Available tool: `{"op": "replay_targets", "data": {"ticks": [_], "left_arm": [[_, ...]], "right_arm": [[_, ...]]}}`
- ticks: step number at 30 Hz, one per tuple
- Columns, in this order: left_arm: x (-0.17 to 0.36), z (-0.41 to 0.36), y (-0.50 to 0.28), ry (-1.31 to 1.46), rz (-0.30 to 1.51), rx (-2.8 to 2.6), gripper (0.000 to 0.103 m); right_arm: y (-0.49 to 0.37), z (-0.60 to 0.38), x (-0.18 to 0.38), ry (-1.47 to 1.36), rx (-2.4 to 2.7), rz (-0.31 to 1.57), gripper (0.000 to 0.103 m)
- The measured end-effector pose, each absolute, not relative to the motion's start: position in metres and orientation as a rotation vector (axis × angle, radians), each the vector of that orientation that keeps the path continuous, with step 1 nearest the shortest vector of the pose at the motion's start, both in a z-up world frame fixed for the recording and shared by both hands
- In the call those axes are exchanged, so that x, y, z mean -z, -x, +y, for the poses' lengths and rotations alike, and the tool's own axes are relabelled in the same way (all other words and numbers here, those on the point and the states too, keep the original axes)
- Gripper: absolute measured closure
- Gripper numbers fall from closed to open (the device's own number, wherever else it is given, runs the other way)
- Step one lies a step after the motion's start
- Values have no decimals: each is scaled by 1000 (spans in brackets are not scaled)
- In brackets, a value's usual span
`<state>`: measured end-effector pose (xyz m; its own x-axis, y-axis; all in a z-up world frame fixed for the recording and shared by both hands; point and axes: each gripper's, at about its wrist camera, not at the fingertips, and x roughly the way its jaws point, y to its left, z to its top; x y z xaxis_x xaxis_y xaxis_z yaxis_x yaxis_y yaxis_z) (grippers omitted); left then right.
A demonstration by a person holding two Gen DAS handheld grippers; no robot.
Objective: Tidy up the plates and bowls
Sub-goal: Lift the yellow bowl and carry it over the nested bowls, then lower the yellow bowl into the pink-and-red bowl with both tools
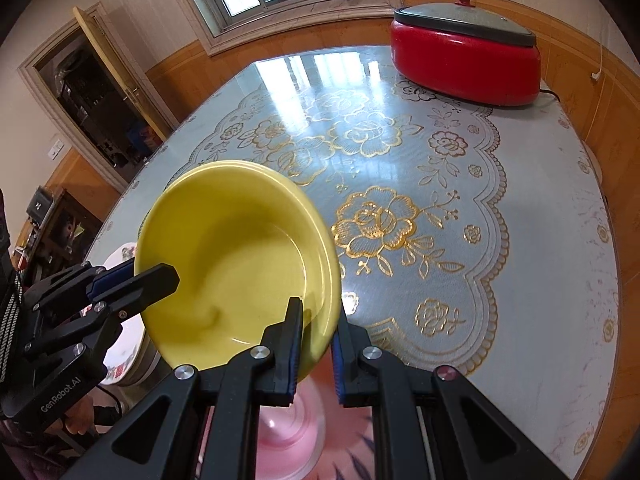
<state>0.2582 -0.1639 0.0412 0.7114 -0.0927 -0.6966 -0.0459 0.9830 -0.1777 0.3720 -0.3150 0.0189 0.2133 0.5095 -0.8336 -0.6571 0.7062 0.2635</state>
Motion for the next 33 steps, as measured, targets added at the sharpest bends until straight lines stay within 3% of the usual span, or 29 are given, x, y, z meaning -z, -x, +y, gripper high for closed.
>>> {"op": "replay_targets", "data": {"ticks": [33], "left_arm": [[-19, -173, -208, 221, 905, 189, 89]], "right_arm": [[-299, -339, -16, 247, -781, 1193, 90]]}}
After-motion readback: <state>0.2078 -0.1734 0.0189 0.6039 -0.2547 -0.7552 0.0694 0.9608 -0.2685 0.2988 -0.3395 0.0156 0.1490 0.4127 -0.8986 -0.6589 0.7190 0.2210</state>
